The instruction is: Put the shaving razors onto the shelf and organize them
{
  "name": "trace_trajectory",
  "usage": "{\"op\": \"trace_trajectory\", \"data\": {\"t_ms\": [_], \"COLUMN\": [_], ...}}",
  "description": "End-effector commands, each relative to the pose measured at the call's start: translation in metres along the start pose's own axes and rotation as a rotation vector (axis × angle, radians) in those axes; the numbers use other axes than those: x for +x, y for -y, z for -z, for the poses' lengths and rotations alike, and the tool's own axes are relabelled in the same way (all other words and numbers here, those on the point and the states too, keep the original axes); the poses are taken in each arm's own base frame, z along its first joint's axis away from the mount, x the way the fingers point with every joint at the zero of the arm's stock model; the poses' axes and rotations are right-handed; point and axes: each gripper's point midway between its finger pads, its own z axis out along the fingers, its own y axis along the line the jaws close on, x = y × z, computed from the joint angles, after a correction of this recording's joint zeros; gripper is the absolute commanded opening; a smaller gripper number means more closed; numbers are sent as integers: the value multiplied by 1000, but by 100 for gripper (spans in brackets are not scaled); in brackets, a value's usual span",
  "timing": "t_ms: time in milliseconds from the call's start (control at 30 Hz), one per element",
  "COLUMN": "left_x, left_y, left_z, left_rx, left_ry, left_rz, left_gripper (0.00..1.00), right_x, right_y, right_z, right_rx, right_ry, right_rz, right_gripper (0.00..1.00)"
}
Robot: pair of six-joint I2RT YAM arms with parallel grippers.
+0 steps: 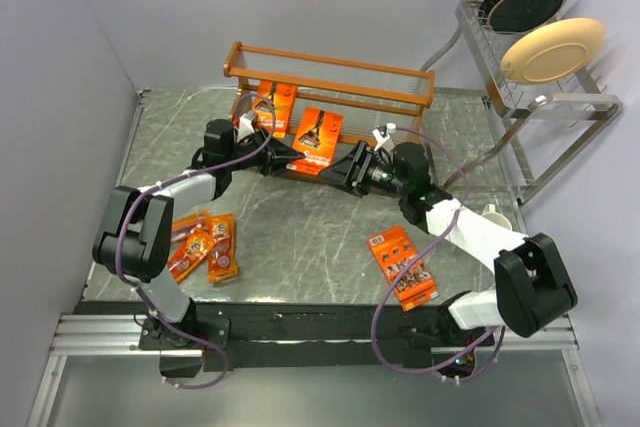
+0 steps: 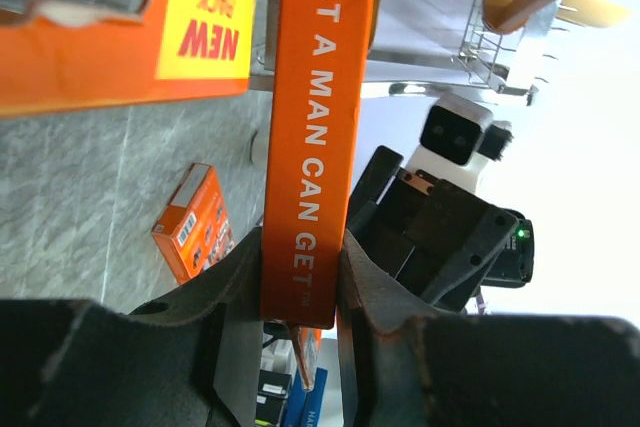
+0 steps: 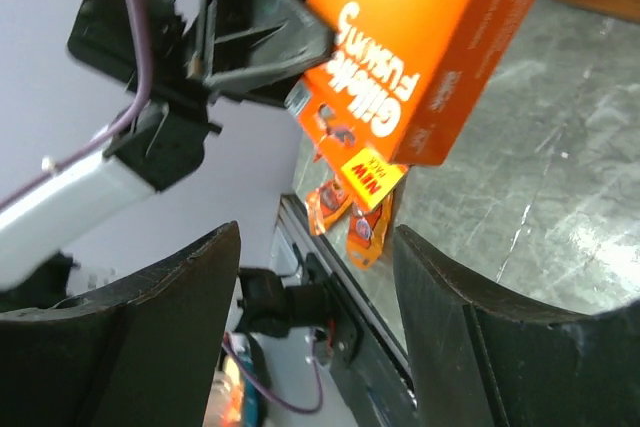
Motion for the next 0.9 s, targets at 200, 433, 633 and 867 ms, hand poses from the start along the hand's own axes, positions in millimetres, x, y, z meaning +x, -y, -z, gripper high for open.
{"op": "trace_trajectory", "data": {"t_ms": [200,433,633,867], "left_x": [-10,-10,-1,0], "left_y": [7,8,6,4], "left_z": [-9,-19,-24,-23], "left_rx": [-10,-3,-10,-25], "left_ry": [23,15,2,8], "left_rz": [25,48,57,62], "left_gripper": [1,1,1,1], "right_x": [-23,-32,-37,-44], "right_y": [14,9,11,30], "right_z": [-30,-36,-37,-44], "right_rx": [27,15,32,89], "right_ry": [74,90,114,134], "right_rz": [-152,-162,-184,-234], "right_gripper": [60,47,44,17]}}
